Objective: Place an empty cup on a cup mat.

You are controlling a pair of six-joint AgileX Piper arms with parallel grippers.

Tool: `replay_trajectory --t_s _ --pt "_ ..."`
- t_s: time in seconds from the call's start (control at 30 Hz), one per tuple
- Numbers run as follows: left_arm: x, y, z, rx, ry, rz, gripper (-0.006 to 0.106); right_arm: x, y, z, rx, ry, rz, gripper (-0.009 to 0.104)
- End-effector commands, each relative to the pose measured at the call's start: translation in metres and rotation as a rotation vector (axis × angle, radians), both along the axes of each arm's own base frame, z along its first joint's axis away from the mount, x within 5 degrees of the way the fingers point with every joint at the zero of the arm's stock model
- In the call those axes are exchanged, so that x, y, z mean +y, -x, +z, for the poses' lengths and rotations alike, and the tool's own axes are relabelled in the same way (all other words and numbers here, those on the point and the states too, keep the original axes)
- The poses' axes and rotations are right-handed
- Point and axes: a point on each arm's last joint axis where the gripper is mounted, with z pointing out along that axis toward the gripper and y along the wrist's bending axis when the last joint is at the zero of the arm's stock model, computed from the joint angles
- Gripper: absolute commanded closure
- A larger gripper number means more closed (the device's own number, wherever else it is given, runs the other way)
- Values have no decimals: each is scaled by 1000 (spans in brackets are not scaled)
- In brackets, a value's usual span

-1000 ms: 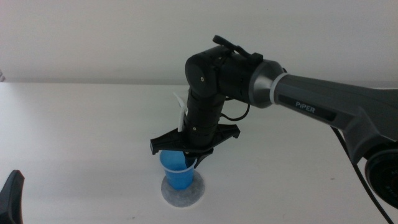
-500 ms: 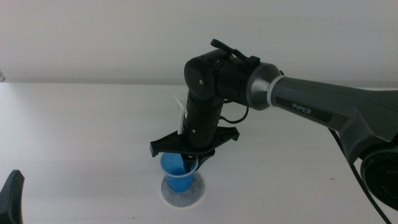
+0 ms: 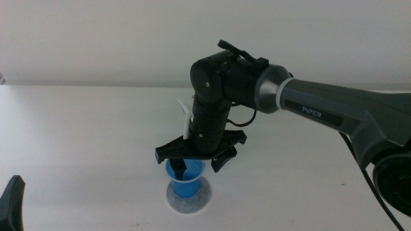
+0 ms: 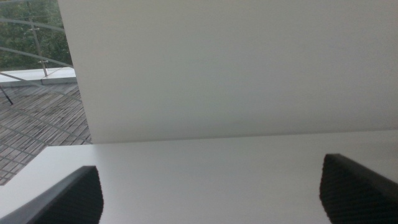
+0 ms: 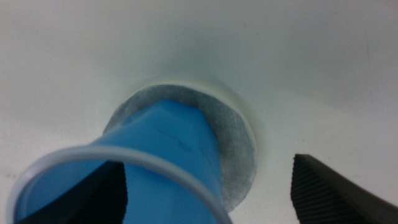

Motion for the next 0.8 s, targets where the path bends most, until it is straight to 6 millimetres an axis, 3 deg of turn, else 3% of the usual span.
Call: replay_trajectory --t_s 0.0,0.27,0.4,0.6,0.67,0.77 --pt "-1 1 -11 -13 -1 -8 7 -1 3 16 -17 -16 20 22" --pt "-1 1 -11 -13 -1 -8 7 -18 12 76 -101 -46 58 22" --pt "-1 1 -11 -13 -1 -8 7 -46 13 121 -164 -87 67 22" --pt "-1 1 -11 -13 -1 -8 7 -120 15 197 -309 -198 -43 22" --pt "-1 1 -11 -13 -1 -8 7 -153 26 215 -354 -204 -83 22" --pt "-1 1 -11 -13 -1 -8 7 -207 52 226 -394 -181 -159 22"
